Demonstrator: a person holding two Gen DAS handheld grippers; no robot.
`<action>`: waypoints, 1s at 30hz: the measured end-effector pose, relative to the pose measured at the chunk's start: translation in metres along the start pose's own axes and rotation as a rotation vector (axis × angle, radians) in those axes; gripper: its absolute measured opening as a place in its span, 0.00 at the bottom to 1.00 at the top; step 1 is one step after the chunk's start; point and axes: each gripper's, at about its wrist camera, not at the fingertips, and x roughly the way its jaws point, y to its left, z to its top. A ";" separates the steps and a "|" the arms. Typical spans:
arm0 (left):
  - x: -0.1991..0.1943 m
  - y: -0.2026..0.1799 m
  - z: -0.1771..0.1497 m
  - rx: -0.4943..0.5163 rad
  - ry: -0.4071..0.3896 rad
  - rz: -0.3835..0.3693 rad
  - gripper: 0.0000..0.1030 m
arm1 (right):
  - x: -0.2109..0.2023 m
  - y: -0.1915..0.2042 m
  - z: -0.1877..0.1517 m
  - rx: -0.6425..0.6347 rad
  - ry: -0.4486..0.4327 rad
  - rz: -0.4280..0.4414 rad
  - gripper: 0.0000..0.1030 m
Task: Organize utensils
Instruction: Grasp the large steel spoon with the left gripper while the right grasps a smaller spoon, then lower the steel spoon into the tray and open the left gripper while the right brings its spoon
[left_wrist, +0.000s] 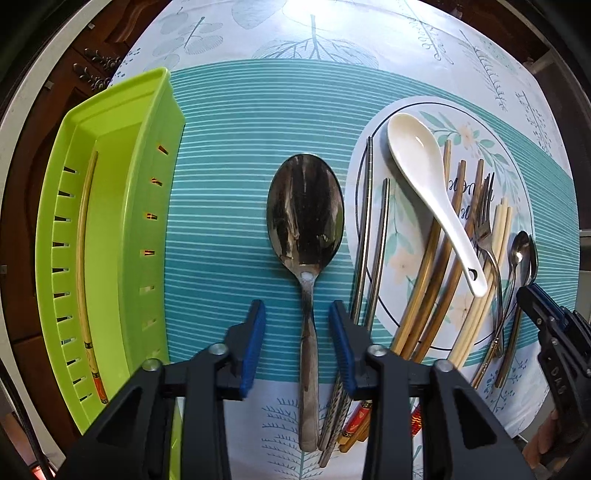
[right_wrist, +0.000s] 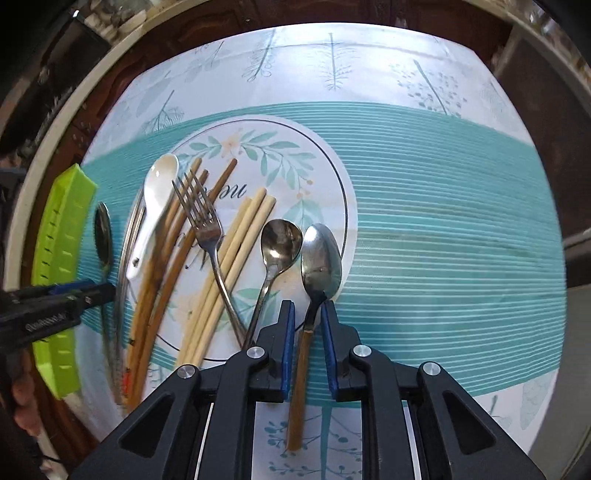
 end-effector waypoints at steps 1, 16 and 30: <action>0.000 0.000 0.001 0.001 0.002 -0.012 0.06 | 0.000 0.004 0.000 -0.012 -0.008 -0.018 0.13; -0.010 0.025 -0.005 -0.032 0.038 -0.064 0.03 | -0.002 -0.034 0.005 0.170 0.042 0.177 0.03; -0.050 0.042 -0.028 0.016 -0.001 -0.113 0.03 | -0.035 -0.029 -0.008 0.185 0.064 0.388 0.02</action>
